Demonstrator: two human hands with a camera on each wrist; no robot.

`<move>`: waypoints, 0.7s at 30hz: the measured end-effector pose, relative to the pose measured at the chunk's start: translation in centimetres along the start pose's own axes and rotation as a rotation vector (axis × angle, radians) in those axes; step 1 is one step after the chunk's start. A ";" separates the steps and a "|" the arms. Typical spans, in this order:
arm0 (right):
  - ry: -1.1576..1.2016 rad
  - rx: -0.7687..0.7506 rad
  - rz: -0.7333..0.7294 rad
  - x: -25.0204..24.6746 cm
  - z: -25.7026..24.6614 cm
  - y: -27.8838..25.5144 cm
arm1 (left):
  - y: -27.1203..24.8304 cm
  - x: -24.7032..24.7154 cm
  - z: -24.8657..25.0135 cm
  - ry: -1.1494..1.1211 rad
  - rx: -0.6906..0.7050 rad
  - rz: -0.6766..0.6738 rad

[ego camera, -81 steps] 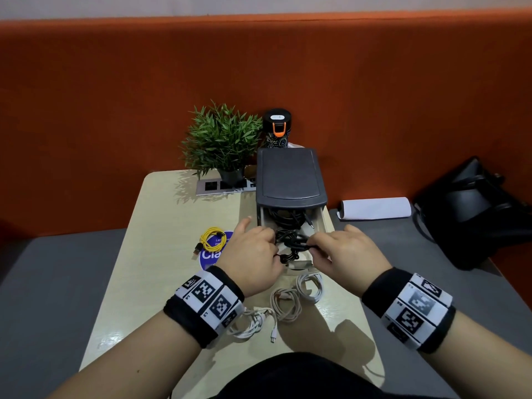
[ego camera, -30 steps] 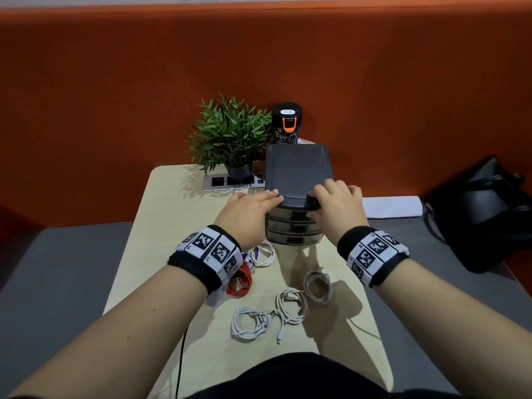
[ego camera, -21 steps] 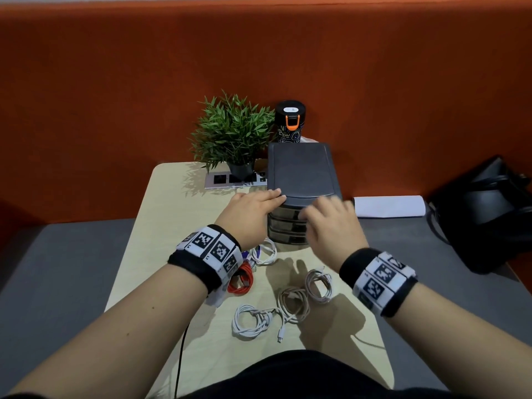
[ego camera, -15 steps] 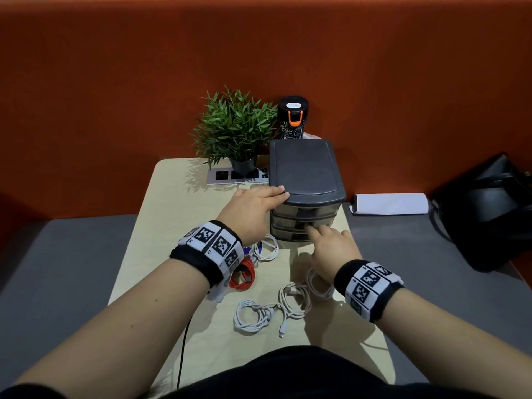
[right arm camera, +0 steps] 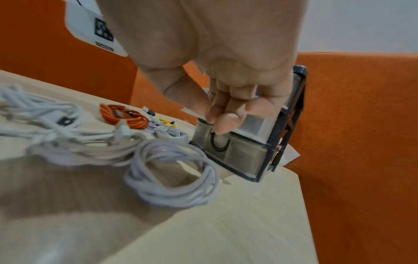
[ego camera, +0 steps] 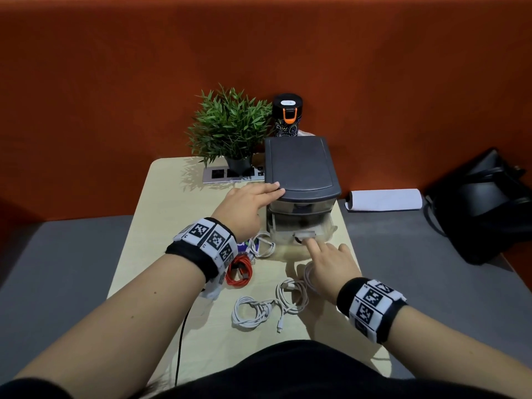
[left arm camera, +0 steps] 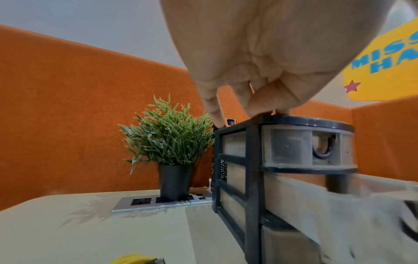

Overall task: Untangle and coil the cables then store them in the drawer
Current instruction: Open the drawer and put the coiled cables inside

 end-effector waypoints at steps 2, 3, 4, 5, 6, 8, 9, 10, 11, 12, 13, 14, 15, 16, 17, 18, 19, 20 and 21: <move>0.000 0.000 0.006 0.4 0.2 -1.0 | -0.1 0.2 0.0 0.004 0.009 0.010; -0.001 -0.002 0.004 0.4 0.2 -1.4 | -0.1 0.2 0.1 0.006 0.011 0.016; -0.002 -0.010 -0.004 0.5 0.0 -1.8 | -0.1 0.3 0.0 0.007 0.010 0.021; -0.005 -0.024 -0.014 0.5 -0.2 -2.3 | -0.1 0.4 0.0 0.007 0.008 0.025; -0.005 -0.039 -0.023 0.6 -0.5 -2.7 | -0.2 0.4 0.0 0.006 0.007 0.028; 0.000 -0.059 -0.025 0.6 -1.0 -3.5 | -0.3 0.6 -0.1 -0.004 0.010 0.031; 0.005 -0.062 -0.021 0.7 -1.1 -3.7 | -0.3 0.8 -0.2 -0.015 0.010 0.029; 0.005 -0.062 -0.014 0.8 -1.1 -3.8 | -0.4 1.0 -0.2 -0.032 0.009 0.027; 0.003 -0.059 -0.018 1.0 -1.1 -3.8 | -0.6 1.1 -0.2 -0.059 0.009 0.029; 0.004 -0.060 -0.022 1.1 -1.1 -3.9 | -0.8 1.2 -0.2 -0.100 0.014 0.044; 0.009 -0.061 -0.020 1.1 -1.1 -4.0 | -1.3 1.0 -0.2 -0.148 0.023 0.084; 0.010 -0.062 -0.014 1.0 -1.1 -4.1 | -1.9 0.6 -0.4 -0.194 0.031 0.155; 0.022 -0.064 -0.017 1.1 -1.0 -4.4 | -2.6 0.1 -0.8 -0.234 0.032 0.250; 0.033 -0.071 -0.020 1.3 -1.1 -4.6 | -3.5 -0.3 -1.6 -0.267 0.014 0.348; 0.026 -0.075 -0.033 1.7 -1.1 -4.8 | -4.2 -0.3 -2.5 -0.286 -0.031 0.417; 0.009 -0.058 -0.043 2.0 -0.8 -4.9 | -4.7 0.1 -3.6 -0.276 -0.094 0.437; -0.003 -0.034 -0.061 2.4 -0.4 -4.9 | -4.9 1.0 -4.5 -0.223 -0.167 0.397; -0.006 -0.016 -0.078 2.8 -0.1 -4.8 | -5.0 2.5 -5.4 -0.143 -0.236 0.308; -0.006 -0.006 -0.094 3.2 0.1 -4.7 | -4.9 4.1 -5.9 -0.057 -0.281 0.202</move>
Point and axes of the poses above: each hand's wrist, its own y-axis towards the middle knuckle, its own x-axis out of the palm, z = x × y, the point moved 10 cm from there along y, towards the middle knuckle, and after that the axes turned 12 degrees about -y, right-handed, at the moved point
